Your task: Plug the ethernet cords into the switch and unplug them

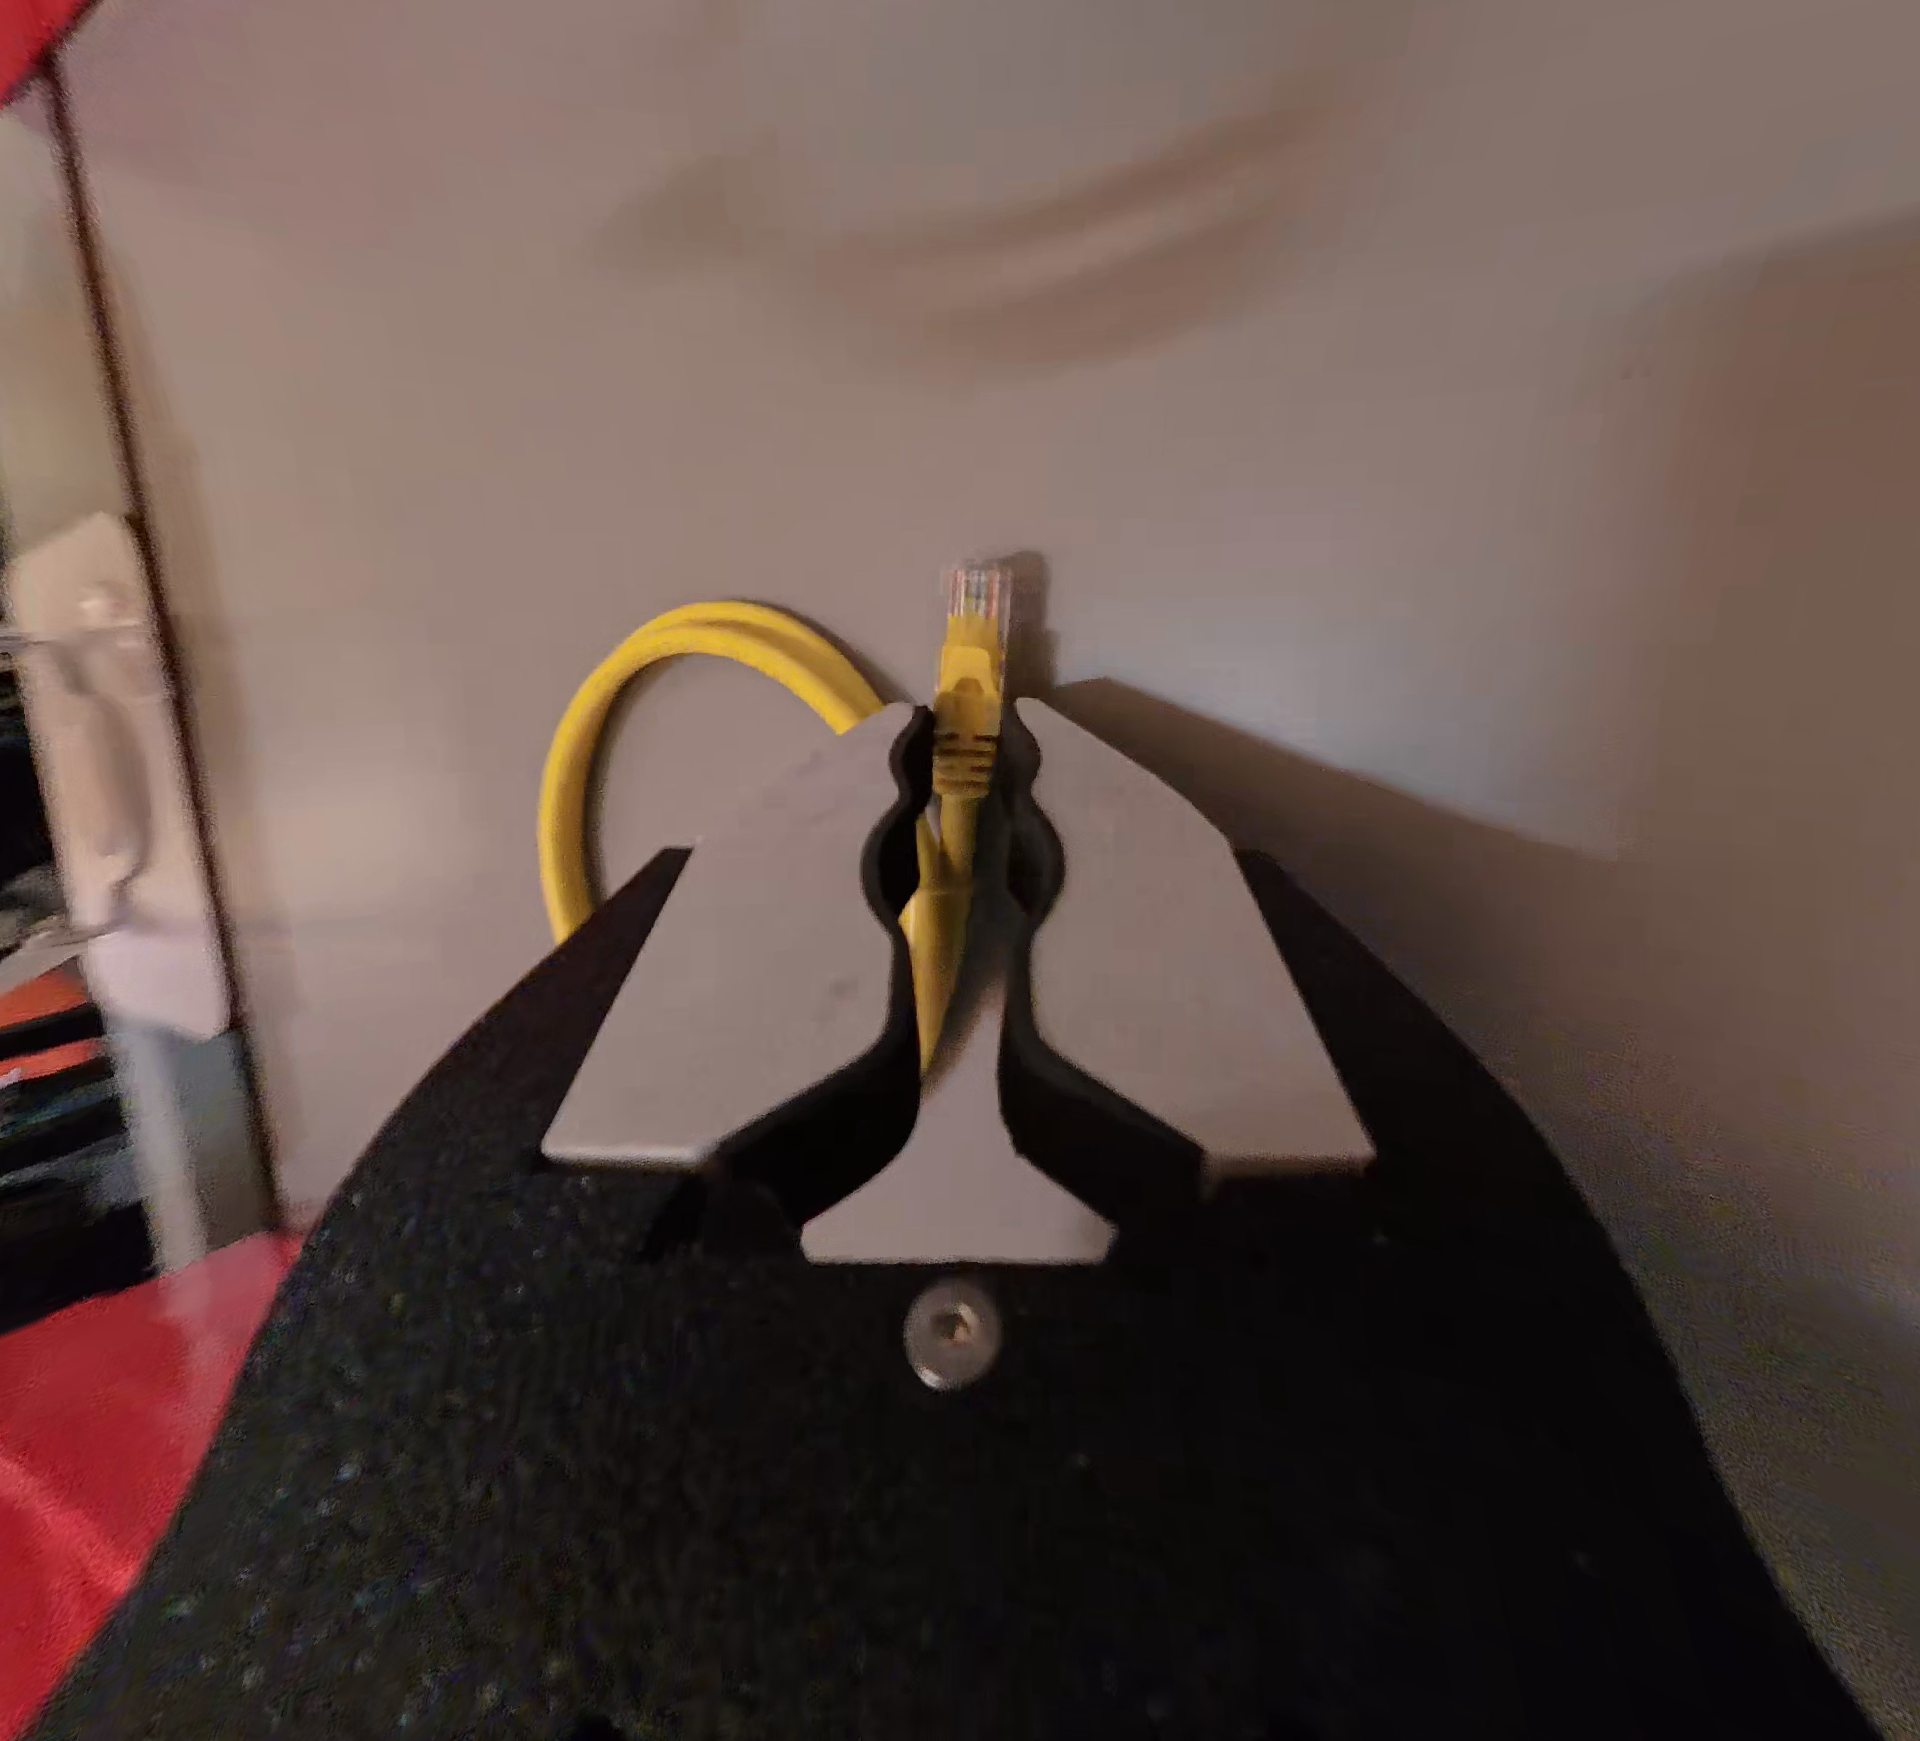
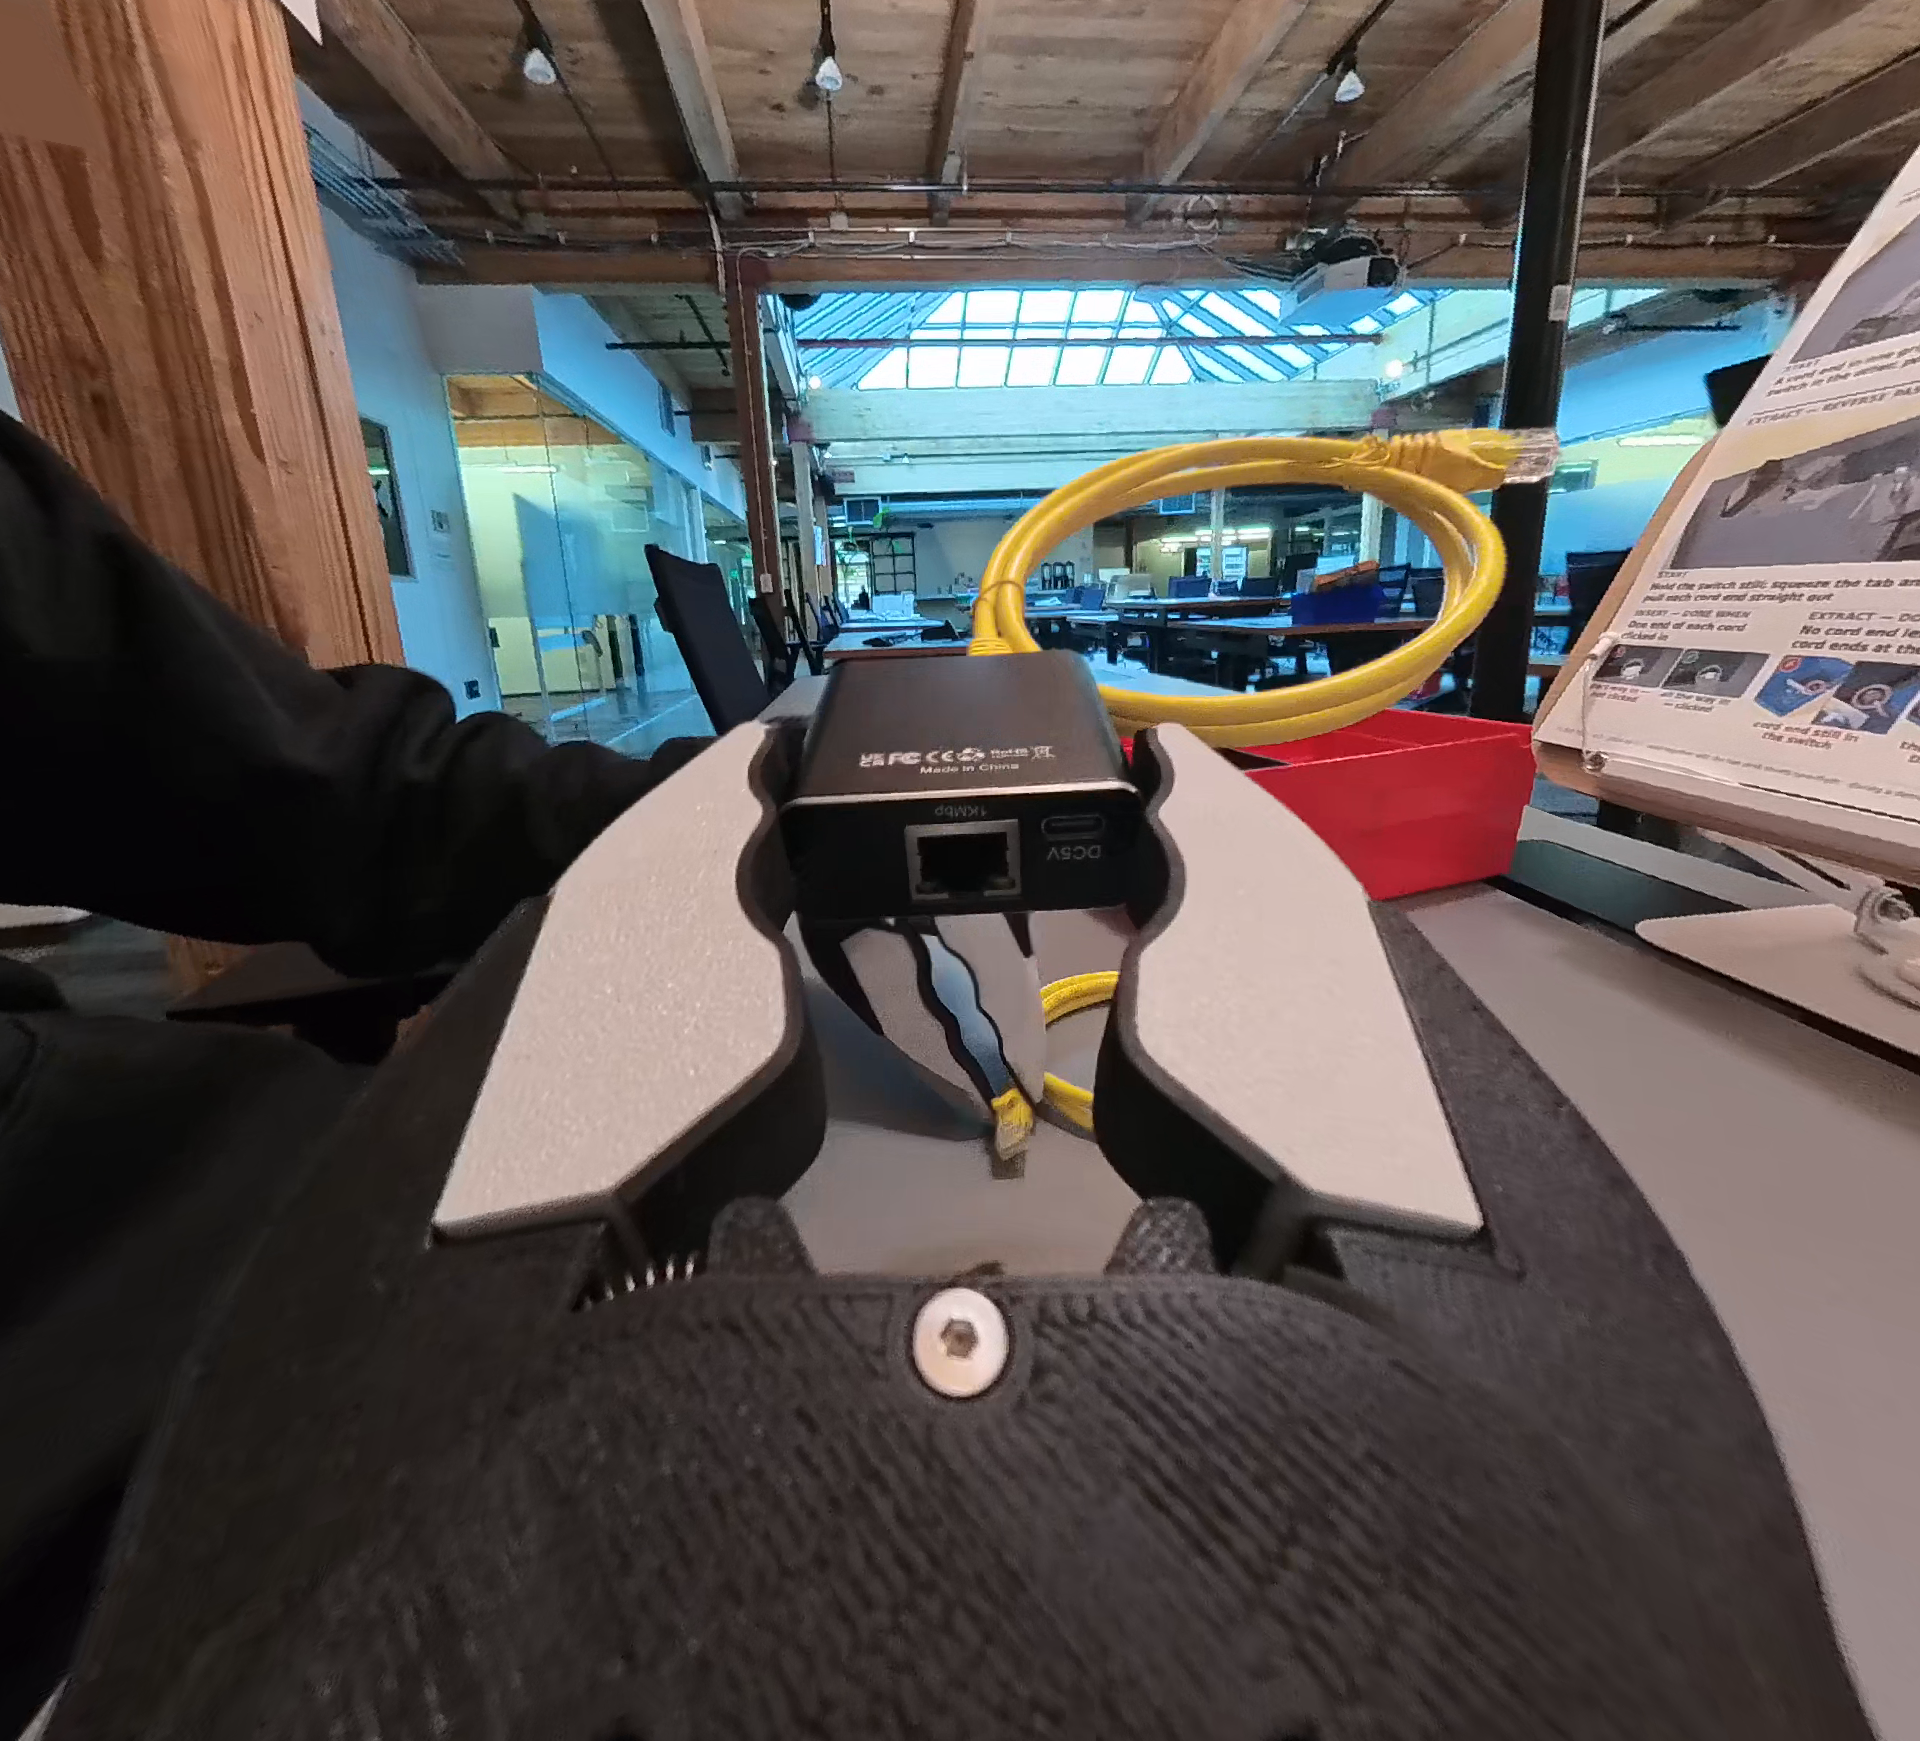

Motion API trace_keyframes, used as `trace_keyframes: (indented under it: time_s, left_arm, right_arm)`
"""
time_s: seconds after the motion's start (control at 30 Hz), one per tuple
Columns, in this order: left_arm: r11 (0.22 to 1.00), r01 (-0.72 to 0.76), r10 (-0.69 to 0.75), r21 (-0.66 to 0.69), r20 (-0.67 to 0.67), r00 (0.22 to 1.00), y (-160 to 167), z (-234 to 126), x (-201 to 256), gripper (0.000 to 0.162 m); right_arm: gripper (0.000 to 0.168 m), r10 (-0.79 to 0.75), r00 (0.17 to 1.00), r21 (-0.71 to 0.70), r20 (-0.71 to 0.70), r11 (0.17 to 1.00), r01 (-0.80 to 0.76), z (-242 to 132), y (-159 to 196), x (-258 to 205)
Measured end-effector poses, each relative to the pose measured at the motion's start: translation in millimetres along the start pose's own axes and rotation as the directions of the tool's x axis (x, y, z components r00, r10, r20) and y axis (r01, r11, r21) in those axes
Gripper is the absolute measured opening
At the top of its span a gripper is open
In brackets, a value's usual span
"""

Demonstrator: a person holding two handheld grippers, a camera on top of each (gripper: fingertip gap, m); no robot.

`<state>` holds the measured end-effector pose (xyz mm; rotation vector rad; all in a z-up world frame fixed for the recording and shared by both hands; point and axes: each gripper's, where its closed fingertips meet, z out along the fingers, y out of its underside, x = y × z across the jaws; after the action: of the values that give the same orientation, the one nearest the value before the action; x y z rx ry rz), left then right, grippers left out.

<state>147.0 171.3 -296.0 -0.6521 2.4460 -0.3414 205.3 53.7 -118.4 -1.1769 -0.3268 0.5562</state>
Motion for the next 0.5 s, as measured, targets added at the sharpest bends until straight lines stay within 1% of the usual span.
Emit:
trace_keyframes:
  time_s: [0.1, 0.2, 0.33, 0.43, 0.5]
  left_arm:
    - [1.000, -0.017, 0.020, -0.024, 0.142, 0.990, -2, -7, -13, 0.012]
    - [1.000, -0.007, 0.012, -0.020, 0.283, 0.959, -5, -21, -30, 0.012]
    - [0.993, 0.069, -0.098, 0.092, 0.358, 0.929, -20, -45, -41, 0.012]
    - [0.965, 0.176, -0.231, 0.194, 0.314, 0.921, -32, -62, -42, 0.012]
    - [0.914, 0.279, -0.348, 0.296, 0.215, 0.913, -44, -75, -40, 0.012]
  right_arm:
    - [0.064, 0.018, 1.000, 0.022, 0.006, 1.000, -0.018, -3, -3, 1]
    - [0.065, 0.017, 1.000, 0.015, 0.003, 1.000, -0.017, -3, -2, 1]
    - [0.064, 0.016, 1.000, 0.011, 0.003, 1.000, -0.016, -2, -1, 1]
    - [0.064, 0.050, 0.998, 0.041, 0.028, 0.998, -0.051, -3, -4, -1]
    - [0.064, 0.049, 0.998, 0.048, 0.027, 0.998, -0.050, -3, -5, -1]
